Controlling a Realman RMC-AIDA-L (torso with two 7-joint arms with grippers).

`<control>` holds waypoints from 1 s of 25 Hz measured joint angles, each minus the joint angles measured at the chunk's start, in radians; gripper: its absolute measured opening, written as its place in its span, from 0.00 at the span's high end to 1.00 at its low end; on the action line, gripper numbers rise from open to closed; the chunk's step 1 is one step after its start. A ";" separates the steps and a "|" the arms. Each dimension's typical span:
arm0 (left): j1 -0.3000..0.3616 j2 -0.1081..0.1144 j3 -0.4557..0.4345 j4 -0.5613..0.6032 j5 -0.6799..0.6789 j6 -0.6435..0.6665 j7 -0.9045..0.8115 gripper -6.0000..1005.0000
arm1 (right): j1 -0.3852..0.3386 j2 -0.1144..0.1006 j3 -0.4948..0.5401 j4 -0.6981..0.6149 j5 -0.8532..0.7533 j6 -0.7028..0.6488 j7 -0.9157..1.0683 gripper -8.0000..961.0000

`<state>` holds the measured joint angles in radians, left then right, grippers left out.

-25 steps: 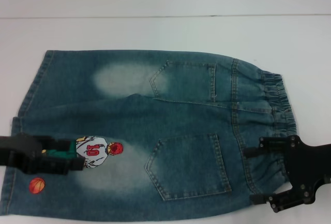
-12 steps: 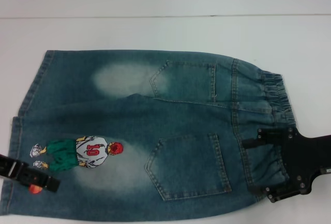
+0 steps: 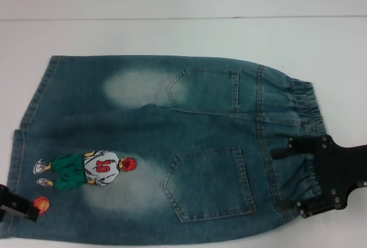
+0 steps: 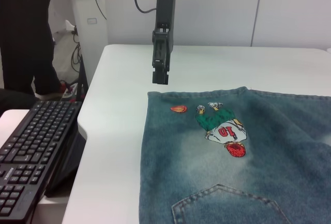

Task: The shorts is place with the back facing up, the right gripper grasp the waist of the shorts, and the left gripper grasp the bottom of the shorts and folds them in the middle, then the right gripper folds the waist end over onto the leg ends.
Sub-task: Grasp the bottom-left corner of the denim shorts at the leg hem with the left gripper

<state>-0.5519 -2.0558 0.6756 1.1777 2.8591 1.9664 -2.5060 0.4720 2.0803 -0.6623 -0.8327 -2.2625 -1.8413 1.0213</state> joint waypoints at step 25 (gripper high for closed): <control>0.038 0.007 0.025 -0.053 0.002 -0.090 -0.068 0.24 | -0.013 0.004 -0.007 -0.026 -0.003 -0.021 -0.001 0.05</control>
<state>-0.5138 -2.0483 0.7011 1.1244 2.8608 1.8768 -2.5744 0.4587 2.0847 -0.6689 -0.8590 -2.2656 -1.8619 1.0201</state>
